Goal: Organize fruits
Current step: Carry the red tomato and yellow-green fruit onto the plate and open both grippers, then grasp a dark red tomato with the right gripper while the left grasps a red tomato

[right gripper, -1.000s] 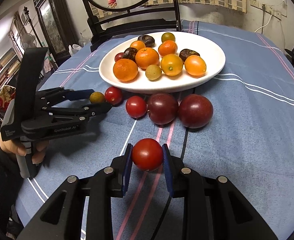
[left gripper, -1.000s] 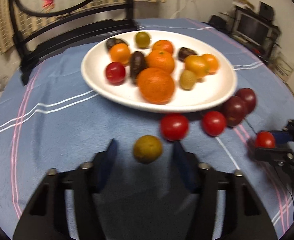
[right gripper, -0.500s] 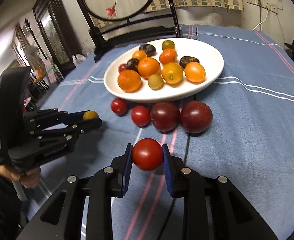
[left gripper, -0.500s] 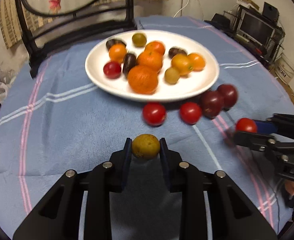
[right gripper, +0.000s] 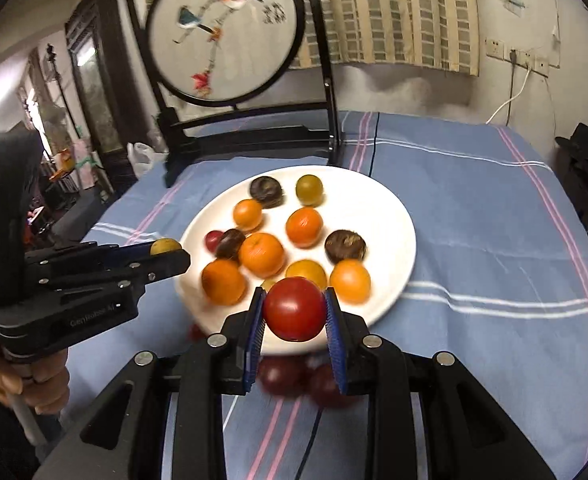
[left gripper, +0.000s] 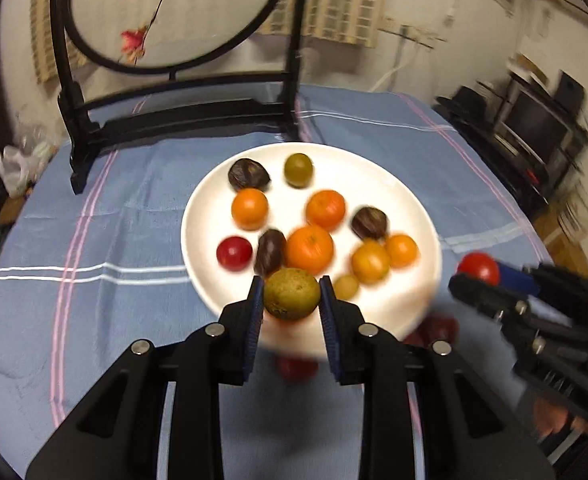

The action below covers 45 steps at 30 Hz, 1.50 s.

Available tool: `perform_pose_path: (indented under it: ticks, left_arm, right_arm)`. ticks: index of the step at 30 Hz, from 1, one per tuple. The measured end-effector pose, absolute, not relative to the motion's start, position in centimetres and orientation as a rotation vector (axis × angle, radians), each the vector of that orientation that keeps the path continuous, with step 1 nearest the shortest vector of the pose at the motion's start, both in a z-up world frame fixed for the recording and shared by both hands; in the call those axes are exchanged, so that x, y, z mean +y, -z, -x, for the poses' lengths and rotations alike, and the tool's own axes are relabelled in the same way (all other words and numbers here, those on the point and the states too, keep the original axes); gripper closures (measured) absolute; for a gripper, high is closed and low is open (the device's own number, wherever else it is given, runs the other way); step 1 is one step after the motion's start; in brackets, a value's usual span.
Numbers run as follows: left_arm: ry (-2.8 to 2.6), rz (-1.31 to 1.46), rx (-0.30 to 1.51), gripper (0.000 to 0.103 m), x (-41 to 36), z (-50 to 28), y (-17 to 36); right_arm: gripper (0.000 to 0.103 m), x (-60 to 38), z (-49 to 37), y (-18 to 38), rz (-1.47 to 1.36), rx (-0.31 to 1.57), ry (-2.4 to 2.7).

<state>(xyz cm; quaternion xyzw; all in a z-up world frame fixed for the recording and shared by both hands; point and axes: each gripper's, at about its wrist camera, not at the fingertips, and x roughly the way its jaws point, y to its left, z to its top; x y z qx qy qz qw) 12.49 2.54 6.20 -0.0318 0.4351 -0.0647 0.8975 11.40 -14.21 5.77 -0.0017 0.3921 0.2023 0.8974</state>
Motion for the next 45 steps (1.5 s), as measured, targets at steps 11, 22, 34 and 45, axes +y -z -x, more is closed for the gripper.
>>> perform_pose_path:
  ticks: [11, 22, 34, 45]
  left_arm:
    - [0.052, 0.11, 0.93, 0.064, 2.5, -18.0, -4.0]
    - [0.051, 0.127, 0.862, 0.024, 2.8, -13.7, -5.9]
    - [0.177, 0.17, 0.939, 0.017, 1.9, -6.0, -2.5]
    - [0.157, 0.125, 0.975, 0.017, 1.8, -5.3, 1.3]
  right_arm:
    - [0.057, -12.1, -17.8, -2.6, -0.047, 0.876, -0.424]
    - [0.046, -16.5, -14.4, -3.3, -0.127, 0.864, -0.391]
    - [0.045, -18.7, -7.0, -1.3, -0.036, 0.913, -0.43]
    - [0.046, -17.4, -6.5, 1.9, 0.174, 0.962, -0.292]
